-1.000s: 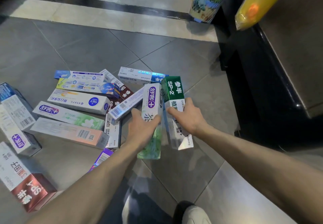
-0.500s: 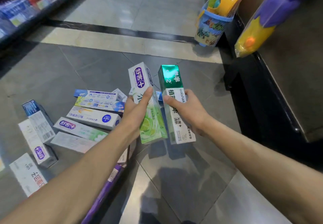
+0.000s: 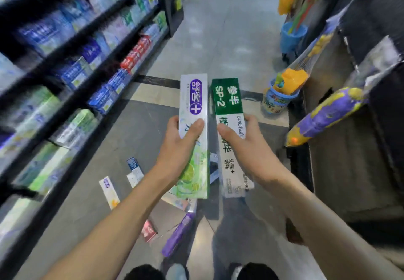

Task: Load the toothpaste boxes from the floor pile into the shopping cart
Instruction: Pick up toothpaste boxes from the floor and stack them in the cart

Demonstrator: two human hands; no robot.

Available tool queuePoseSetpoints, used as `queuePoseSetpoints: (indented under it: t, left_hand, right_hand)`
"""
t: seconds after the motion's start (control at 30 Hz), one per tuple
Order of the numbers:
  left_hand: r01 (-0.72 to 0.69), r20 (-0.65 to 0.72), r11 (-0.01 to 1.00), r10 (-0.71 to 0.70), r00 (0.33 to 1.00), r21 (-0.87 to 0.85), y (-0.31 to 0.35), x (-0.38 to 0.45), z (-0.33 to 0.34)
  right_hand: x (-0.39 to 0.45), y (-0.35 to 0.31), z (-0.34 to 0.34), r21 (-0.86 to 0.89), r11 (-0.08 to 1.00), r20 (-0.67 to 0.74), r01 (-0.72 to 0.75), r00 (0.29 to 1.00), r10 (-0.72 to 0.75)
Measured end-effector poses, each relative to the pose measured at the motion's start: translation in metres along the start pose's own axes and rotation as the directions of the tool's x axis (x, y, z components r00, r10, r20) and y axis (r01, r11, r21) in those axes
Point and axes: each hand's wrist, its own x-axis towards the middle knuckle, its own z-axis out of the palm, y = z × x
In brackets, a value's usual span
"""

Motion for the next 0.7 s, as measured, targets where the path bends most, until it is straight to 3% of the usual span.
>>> queuePoseSetpoints:
  t: [0.2, 0.37, 0.57, 0.7]
  left_hand:
    - [-0.005, -0.03, 0.997, 0.002, 1.0, -0.078, 0.185, -0.096, -0.03]
    - [0.022, 0.024, 0.987, -0.018, 1.0, -0.161, 0.29, -0.129, -0.059]
    - [-0.045, 0.036, 0.955, 0.058, 0.998, -0.293, 0.368, -0.149, -0.096]
    - [-0.117, 0.045, 0.926, 0.142, 0.989, -0.358, 0.385, -0.162, -0.121]
  right_hand:
    - [-0.085, -0.193, -0.01, 0.045, 0.999, -0.026, 0.012, 1.0, -0.011]
    - [-0.127, -0.311, -0.018, 0.125, 0.992, 0.008, 0.023, 1.0, -0.024]
    - [-0.158, -0.385, 0.003, 0.133, 0.984, -0.117, 0.121, 0.987, -0.106]
    - [-0.177, -0.41, 0.022, 0.153, 0.968, -0.123, 0.199, 0.976, -0.181]
